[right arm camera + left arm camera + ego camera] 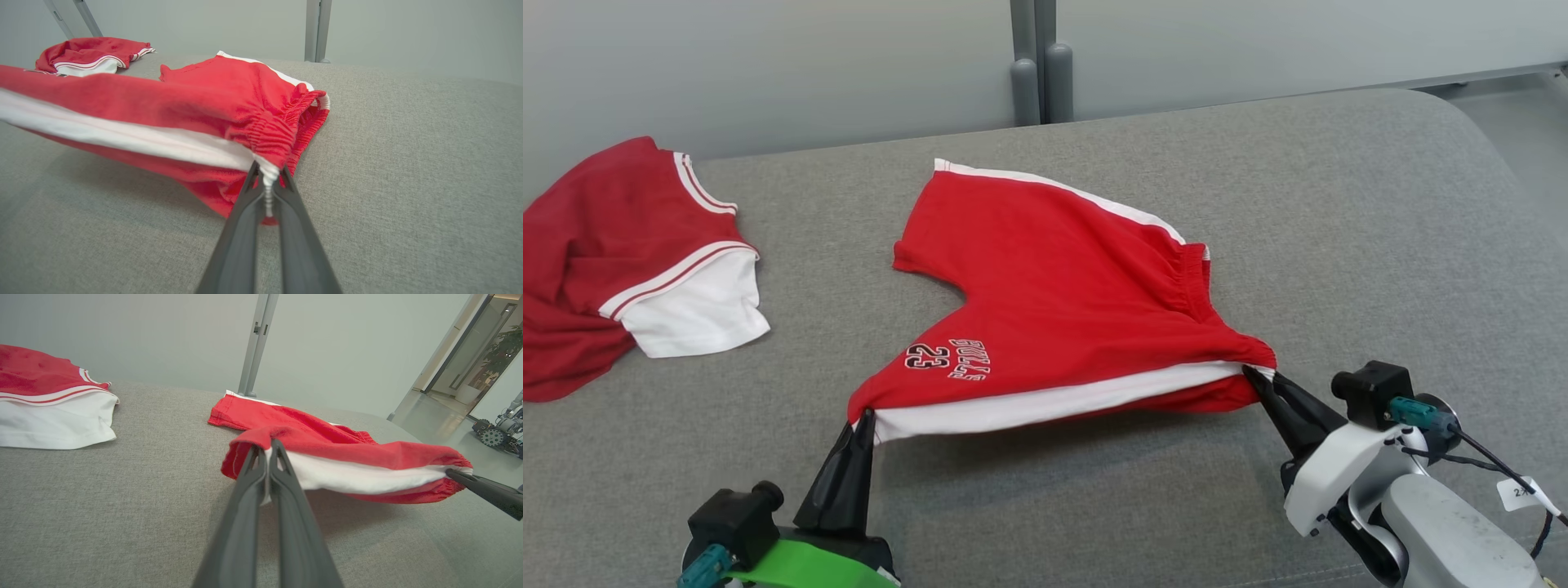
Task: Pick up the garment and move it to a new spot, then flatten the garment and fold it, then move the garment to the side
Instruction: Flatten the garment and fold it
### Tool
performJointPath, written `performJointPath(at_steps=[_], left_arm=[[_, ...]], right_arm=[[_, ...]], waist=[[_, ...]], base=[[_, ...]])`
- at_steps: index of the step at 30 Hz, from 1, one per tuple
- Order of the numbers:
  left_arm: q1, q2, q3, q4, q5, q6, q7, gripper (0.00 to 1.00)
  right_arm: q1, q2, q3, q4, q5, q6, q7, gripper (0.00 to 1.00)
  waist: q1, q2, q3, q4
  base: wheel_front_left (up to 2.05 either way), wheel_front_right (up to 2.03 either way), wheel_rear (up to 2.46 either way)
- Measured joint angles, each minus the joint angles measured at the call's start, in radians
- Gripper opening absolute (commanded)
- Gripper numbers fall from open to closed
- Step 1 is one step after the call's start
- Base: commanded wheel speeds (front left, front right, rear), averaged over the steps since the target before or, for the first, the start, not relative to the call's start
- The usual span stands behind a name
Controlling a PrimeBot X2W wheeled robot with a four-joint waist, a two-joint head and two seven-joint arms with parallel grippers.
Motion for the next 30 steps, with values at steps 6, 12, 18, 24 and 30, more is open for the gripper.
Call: performJointPath(at_steps=[6, 12, 18, 24, 30], left_arm=[[0.043, -0.002, -0.02, -0.067, 0.009, 0.012, 0.0, 0.0], [0.105, -0.001, -0.027, -0.148, 0.035, 0.028, 0.0, 0.0], [0.149, 0.0, -0.061, -0.214, 0.045, 0.036, 0.008, 0.0], [0.161, 0.014, -0.056, -0.224, 0.044, 0.036, 0.037, 0.0], [0.125, 0.052, -0.016, -0.178, 0.044, 0.036, 0.073, 0.0]], right_arm=[[0.019, -0.02, -0.009, -0.026, 0.0, -0.001, 0.0, 0.0], [0.027, -0.029, 0.0, -0.056, -0.001, -0.001, -0.002, 0.0], [0.038, -0.056, -0.018, -0.075, -0.002, -0.011, -0.003, 0.0], [0.049, -0.056, -0.01, -0.086, 0.0, -0.011, 0.002, 0.0], [0.045, -0.032, 0.024, -0.073, 0.023, -0.01, 0.038, 0.0]], waist=[[0.0, 0.0, -0.013, 0.031], [0.0, 0.0, -0.023, 0.047], [0.0, 0.0, -0.017, 0.04], [0.0, 0.0, -0.01, 0.023], [0.0, 0.0, 0.009, -0.003]], base=[[0.0, 0.0, 0.0], [0.0, 0.0, 0.0], [0.0, 0.0, 0.0], [0.0, 0.0, 0.0], [0.0, 0.0, 0.0]])
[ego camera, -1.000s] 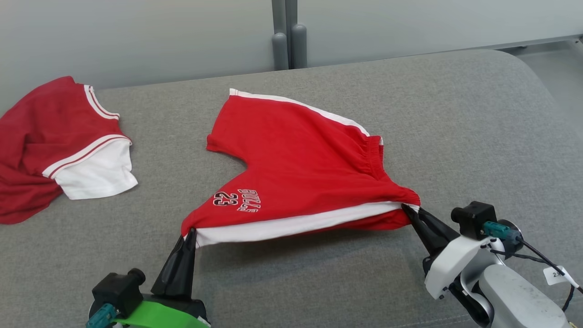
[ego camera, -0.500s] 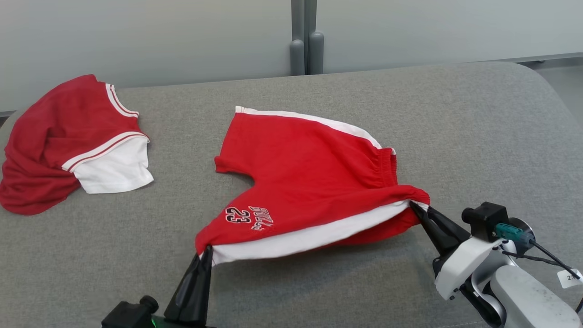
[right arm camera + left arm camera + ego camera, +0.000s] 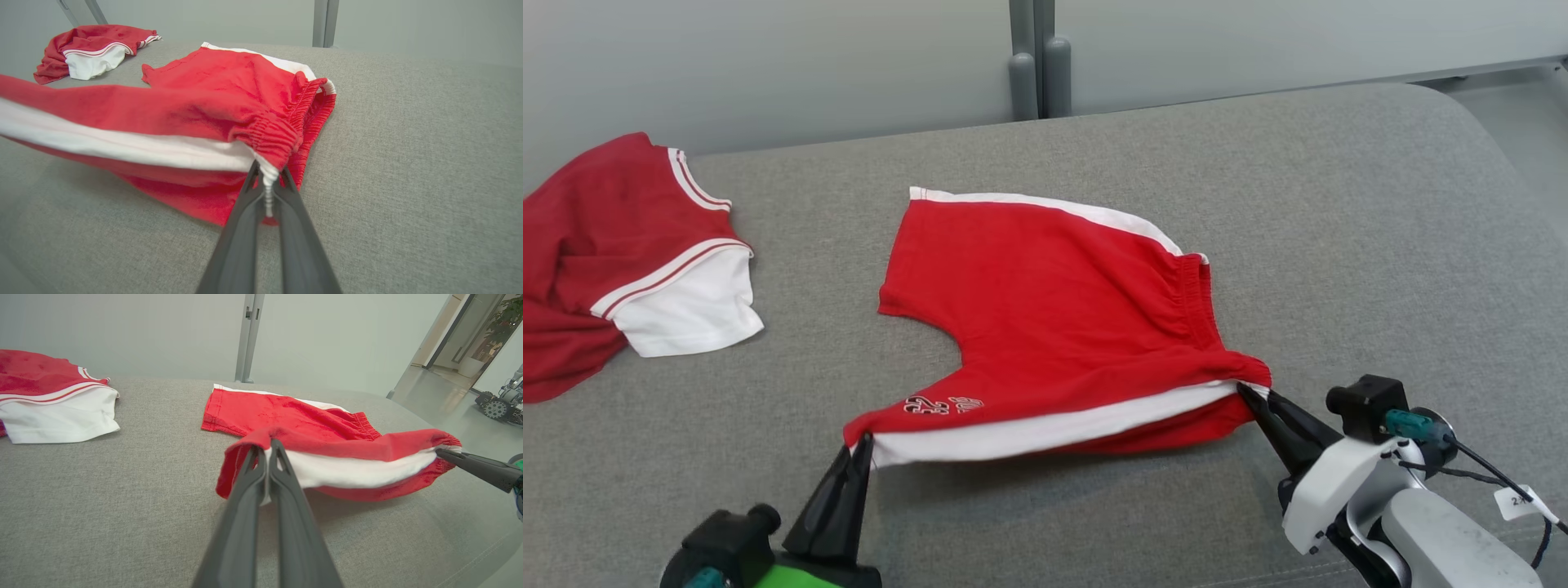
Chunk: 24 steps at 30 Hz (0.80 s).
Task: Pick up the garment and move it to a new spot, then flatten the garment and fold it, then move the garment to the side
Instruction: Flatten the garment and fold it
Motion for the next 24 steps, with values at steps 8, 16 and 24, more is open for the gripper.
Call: performJointPath(at_steps=[8, 16, 24], left_arm=[[-0.21, 0.037, 0.019, 0.065, 0.02, -0.001, 0.072, 0.0], [-0.465, 0.067, 0.031, 0.182, 0.043, -0.002, 0.175, 0.0], [-0.681, 0.089, 0.04, 0.316, 0.066, -0.002, 0.261, 0.0]], right_arm=[[-0.112, 0.023, 0.009, 0.02, 0.043, 0.009, 0.049, 0.0], [-0.269, 0.058, -0.004, 0.045, 0.09, 0.009, 0.097, 0.0], [-0.366, 0.11, -0.026, 0.081, 0.149, 0.009, 0.106, 0.0]], waist=[[0.0, 0.0, 0.06, -0.031], [0.0, 0.0, 0.15, -0.06], [0.0, 0.0, 0.256, -0.092]], base=[[0.0, 0.0, 0.0], [0.0, 0.0, 0.0], [0.0, 0.0, 0.0]])
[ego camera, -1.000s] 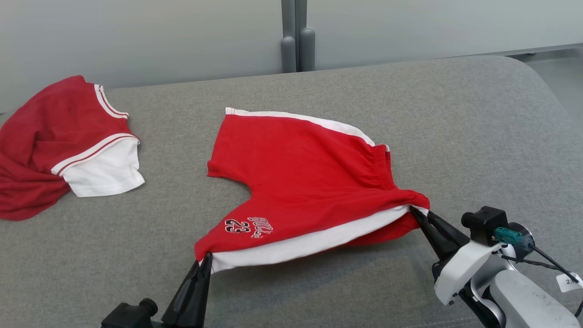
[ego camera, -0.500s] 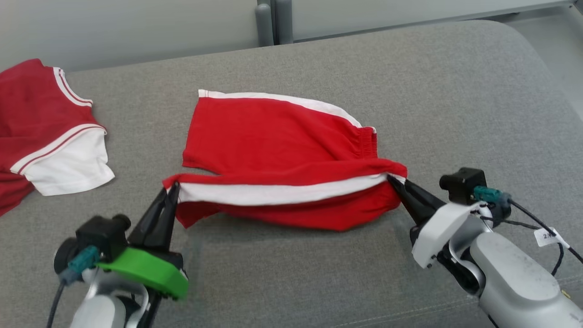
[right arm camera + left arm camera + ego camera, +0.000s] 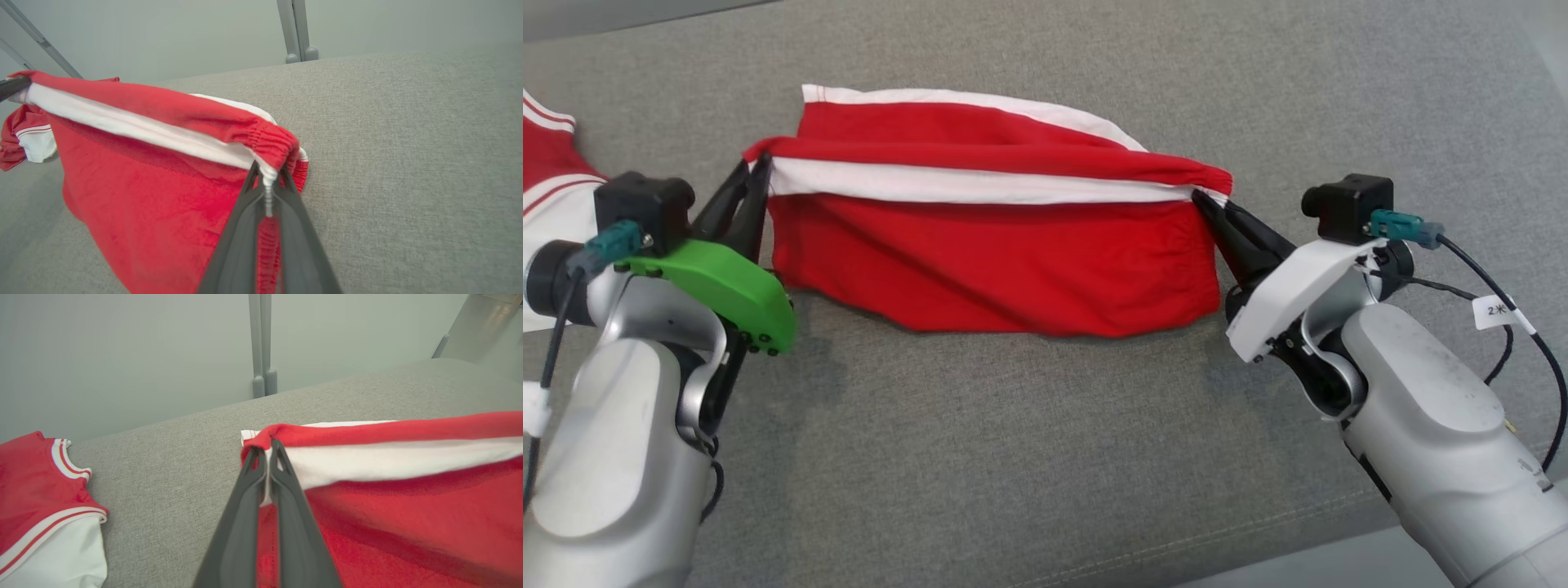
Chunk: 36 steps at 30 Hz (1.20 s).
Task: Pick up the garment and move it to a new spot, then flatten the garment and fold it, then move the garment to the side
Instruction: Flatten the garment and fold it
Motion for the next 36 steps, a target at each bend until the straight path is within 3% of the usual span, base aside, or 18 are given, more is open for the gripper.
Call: performJointPath(at_steps=[8, 10, 11, 13, 16, 18, 19, 20, 23, 24, 25, 27, 28, 36], left_arm=[[-0.158, 0.026, 0.0, 0.117, 0.027, -0.001, 0.037, 0.0], [-0.19, 0.025, -0.003, 0.142, 0.036, -0.001, 0.037, 0.15], [-0.203, 0.023, -0.005, 0.155, 0.04, -0.001, 0.036, 0.15], [-0.224, 0.017, -0.01, 0.188, 0.047, -0.007, 0.025, 0.24], [-0.239, 0.002, -0.013, 0.234, 0.049, -0.009, 0.013, 0.57], [-0.249, -0.004, -0.013, 0.258, 0.05, -0.009, 0.002, 0.91], [-0.257, -0.005, -0.013, 0.268, 0.05, -0.009, 0.0, 1.0], [-0.265, -0.007, -0.013, 0.279, 0.051, -0.009, -0.008, 1.0], [-0.294, -0.014, -0.013, 0.298, 0.052, -0.009, -0.033, 1.0], [-0.303, -0.019, -0.014, 0.308, 0.052, -0.009, -0.042, 1.0], [-0.309, -0.024, -0.015, 0.315, 0.052, -0.009, -0.05, 1.0], [-0.314, -0.034, -0.015, 0.326, 0.052, -0.01, -0.071, 1.0], [-0.316, -0.037, -0.014, 0.333, 0.052, -0.01, -0.083, 1.0], [-0.341, -0.069, -0.012, 0.378, 0.045, -0.023, -0.157, 1.0]], right_arm=[[-0.088, 0.057, 0.012, 0.037, 0.015, 0.0, -0.003, 0.0], [-0.106, 0.059, 0.014, 0.051, 0.015, 0.0, -0.009, 0.0], [-0.113, 0.06, 0.016, 0.058, 0.015, 0.0, -0.015, 0.0], [-0.127, 0.061, 0.021, 0.076, 0.015, 0.0, -0.027, 0.0], [-0.138, 0.064, 0.038, 0.095, 0.015, 0.0, -0.038, 0.0], [-0.15, 0.067, 0.046, 0.108, 0.017, 0.0, -0.047, 0.0], [-0.155, 0.068, 0.049, 0.113, 0.017, 0.0, -0.048, 0.0], [-0.161, 0.069, 0.054, 0.119, 0.018, 0.0, -0.051, 0.0], [-0.172, 0.071, 0.058, 0.132, 0.021, 0.0, -0.07, 0.15], [-0.172, 0.071, 0.058, 0.141, 0.022, 0.0, -0.078, 0.24], [-0.172, 0.071, 0.058, 0.148, 0.024, 0.0, -0.083, 0.38], [-0.173, 0.071, 0.059, 0.16, 0.029, 0.0, -0.091, 0.87], [-0.175, 0.071, 0.059, 0.166, 0.03, 0.0, -0.095, 1.0], [-0.188, 0.058, 0.036, 0.219, 0.04, 0.0, -0.118, 1.0]], waist=[[0.0, 0.0, 0.103, -0.034], [0.0, 0.0, 0.126, -0.041], [0.0001, 0.0, 0.137, -0.044], [0.0001, 0.0, 0.156, -0.05], [0.0001, 0.0, 0.176, -0.056], [0.0001, 0.0, 0.183, -0.058], [0.0001, 0.0, 0.185, -0.057], [0.0001, 0.0, 0.186, -0.056], [0.0, 0.0, 0.185, -0.052], [0.0, 0.0, 0.185, -0.049], [0.0, 0.0, 0.184, -0.046], [0.0, 0.0, 0.18, -0.041], [0.0, 0.0, 0.179, -0.038], [0.0, 0.0, 0.16, -0.019]], base=[[0.0, 0.0, 0.0], [0.0, 0.0, 0.0], [0.0, 0.0, 0.0], [0.0, 0.0, 0.0], [0.0, 0.0, 0.0], [0.0, 0.0, 0.0], [0.0, 0.0, 0.0], [0.0, 0.0, 0.0], [0.0, 0.0, 0.0], [0.0, 0.0, 0.0], [0.0, 0.0, 0.0], [0.0, 0.0, 0.0], [0.0, 0.0, 0.0], [0.0, 0.0, 0.0]])
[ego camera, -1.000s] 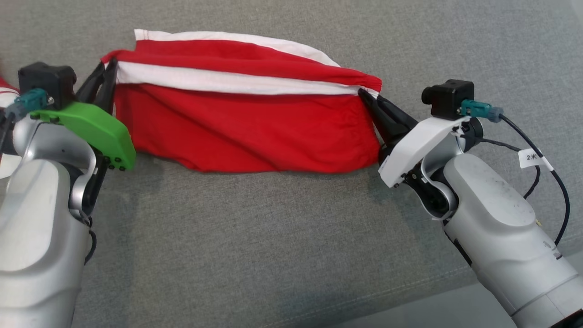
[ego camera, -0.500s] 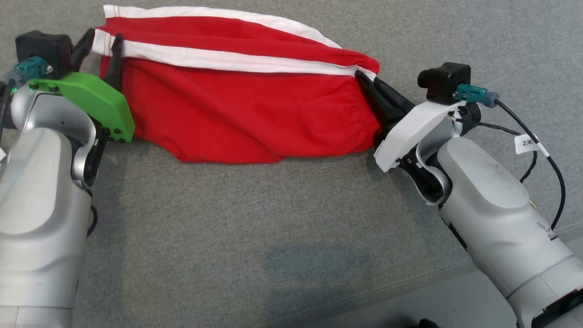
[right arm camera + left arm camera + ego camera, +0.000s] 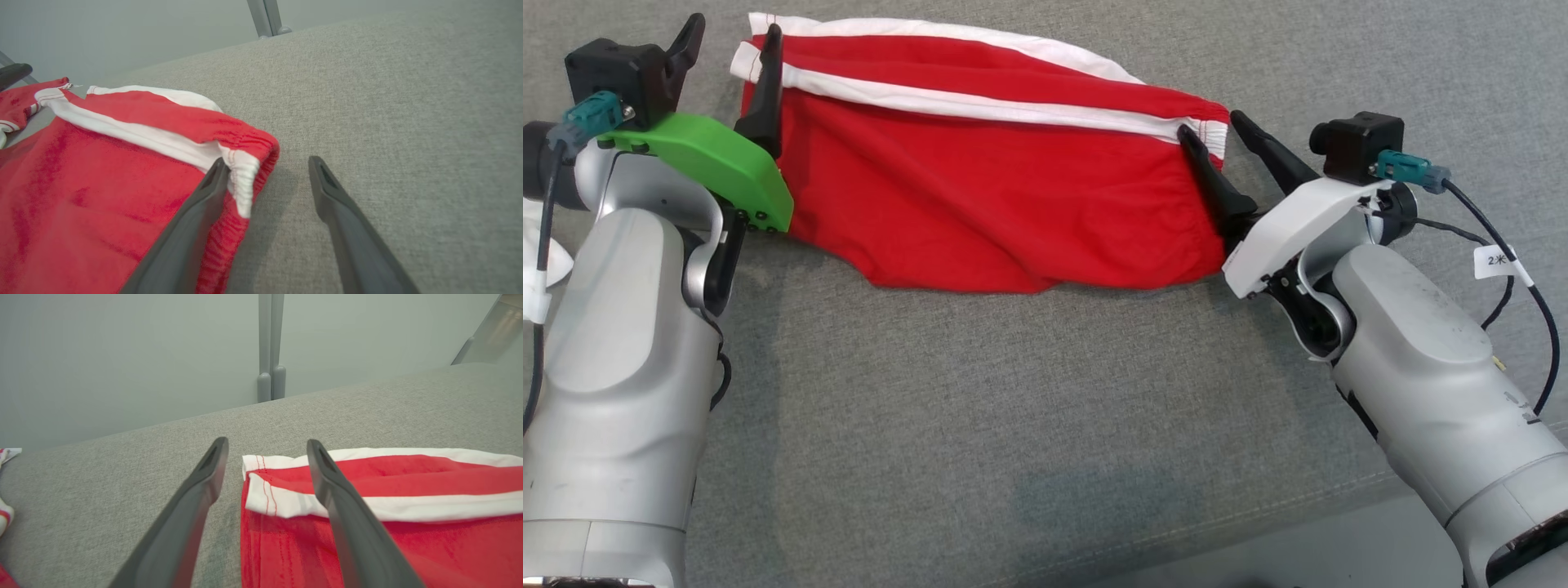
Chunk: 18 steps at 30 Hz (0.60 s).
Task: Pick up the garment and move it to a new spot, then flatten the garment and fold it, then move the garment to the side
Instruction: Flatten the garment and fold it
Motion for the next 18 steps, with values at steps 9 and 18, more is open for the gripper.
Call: performJointPath(at_steps=[9, 18], left_arm=[[0.055, -0.011, 0.003, 0.085, -0.043, -0.013, -0.054, 1.0], [0.105, -0.027, 0.01, 0.155, -0.077, -0.021, -0.07, 1.0]], right_arm=[[0.002, -0.053, -0.028, 0.036, 0.009, 0.001, -0.018, 1.0], [0.027, -0.054, -0.012, 0.033, 0.009, 0.001, -0.027, 1.0]], waist=[[0.0, 0.0, -0.04, 0.019], [0.0, 0.0, -0.094, 0.03]], base=[[0.0, 0.0, 0.0], [0.0, 0.0, 0.0]])
